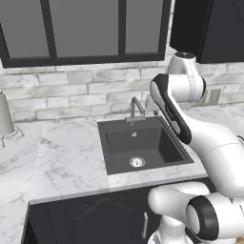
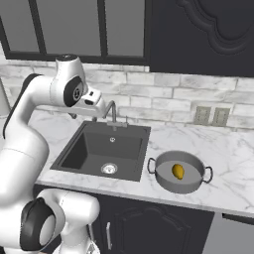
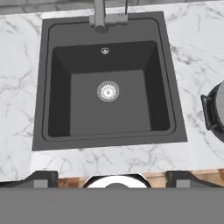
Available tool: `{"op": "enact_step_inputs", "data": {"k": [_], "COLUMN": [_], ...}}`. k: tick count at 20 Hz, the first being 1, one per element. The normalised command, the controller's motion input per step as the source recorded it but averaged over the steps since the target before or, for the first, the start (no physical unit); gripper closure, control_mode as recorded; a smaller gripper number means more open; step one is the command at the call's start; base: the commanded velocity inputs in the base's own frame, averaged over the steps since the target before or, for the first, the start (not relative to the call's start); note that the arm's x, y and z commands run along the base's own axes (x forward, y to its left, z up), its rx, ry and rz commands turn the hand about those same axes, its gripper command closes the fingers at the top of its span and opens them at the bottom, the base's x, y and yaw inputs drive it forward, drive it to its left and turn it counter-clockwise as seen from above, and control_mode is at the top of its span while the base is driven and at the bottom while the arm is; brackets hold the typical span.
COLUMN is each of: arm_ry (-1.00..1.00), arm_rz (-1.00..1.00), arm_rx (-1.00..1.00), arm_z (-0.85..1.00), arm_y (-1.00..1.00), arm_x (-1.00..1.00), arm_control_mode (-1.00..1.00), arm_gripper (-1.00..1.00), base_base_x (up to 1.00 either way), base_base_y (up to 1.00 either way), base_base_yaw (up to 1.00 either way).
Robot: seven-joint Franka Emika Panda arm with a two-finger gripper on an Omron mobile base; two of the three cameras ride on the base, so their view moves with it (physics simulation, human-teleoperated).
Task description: Dump the lemon from the pot into the sink. Then turn on the water and wash the lemon. Then turn off the water and put the lemon back in the pot.
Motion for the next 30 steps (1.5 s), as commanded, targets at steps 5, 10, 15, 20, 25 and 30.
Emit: {"op": "enact_step_inputs", "data": {"k": [5,10,15,20,25,30], "arm_ry": [0.0,0.0,0.0,0.0,0.0,0.0], "arm_rz": [-0.19,-0.24,-0.24,-0.24,-0.24,-0.25], "arm_rx": [0.04,0.09,0.07,0.05,0.01,0.01], "arm_z": [-0.06,-0.12,-0.13,-0.14,-0.14,-0.13], "arm_y": [-0.13,-0.29,-0.26,-0.26,-0.26,-0.32], "arm_x": [-0.16,-0.26,-0.23,-0.22,-0.2,-0.17], "arm_control_mode": [-1.0,-1.0,-1.0,-1.0,-1.0,-1.0], "arm_gripper": [-1.0,-1.0,-1.0,-1.0,-1.0,-1.0], "base_base_x": [0.0,0.0,0.0,0.0,0.0,0.0], "base_base_y": [0.0,0.0,0.0,0.0,0.0,0.0], "base_base_yaw": [0.0,0.0,0.0,0.0,0.0,0.0]}}
